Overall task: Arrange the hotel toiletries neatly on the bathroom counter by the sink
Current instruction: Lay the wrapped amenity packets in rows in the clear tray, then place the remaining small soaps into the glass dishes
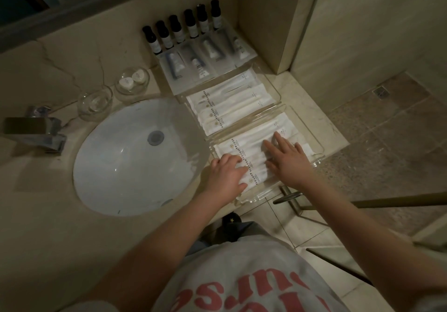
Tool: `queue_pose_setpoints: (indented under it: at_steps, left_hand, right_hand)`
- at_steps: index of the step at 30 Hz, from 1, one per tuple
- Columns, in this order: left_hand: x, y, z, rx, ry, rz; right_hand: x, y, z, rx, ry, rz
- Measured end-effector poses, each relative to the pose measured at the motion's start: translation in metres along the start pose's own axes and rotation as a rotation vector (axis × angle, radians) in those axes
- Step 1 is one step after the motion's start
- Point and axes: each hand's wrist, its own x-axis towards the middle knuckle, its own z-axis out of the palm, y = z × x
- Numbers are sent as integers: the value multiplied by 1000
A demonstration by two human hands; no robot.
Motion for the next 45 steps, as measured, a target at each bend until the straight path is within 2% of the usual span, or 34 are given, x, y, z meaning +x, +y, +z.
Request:
queue_pose_setpoints:
  at_steps: [3,7,12,16,21,24,31,38,41,45]
  left_hand:
    - [0,-1,0,-6,9,-3]
    - [0,-4,0,-2,59,-53]
    - [4,-6,-3,-21,-47,-234]
    - [7,-8,-4,-17,-127,-229]
    - [9,-11,-5,-14,-145,-206]
    - [8,-16,-8,-59,-92,-202]
    - [-5,-58,-31,-87,154,-219]
    - [-55,-140,-66,-63,274,-415]
    - [-90,-178,-73,-119,337,-492]
    - [-138,-234,-75,-136,338,-622]
  right_hand:
    - [1,-1,-2,3,18,9]
    - [11,-7,-10,60,187,-33]
    - [37,-21,-14,5,63,-68]
    - [38,-26,-6,-46,14,-37]
    - [34,-27,-4,-47,21,-3]
    - [35,-34,-10,-18,36,5]
    - [43,-80,-41,60,197,-93]
    - [57,-172,-57,69,259,-255]
    - [63,-222,-55,82,238,-337]
    - [73,-293,-47,79,181,-451]
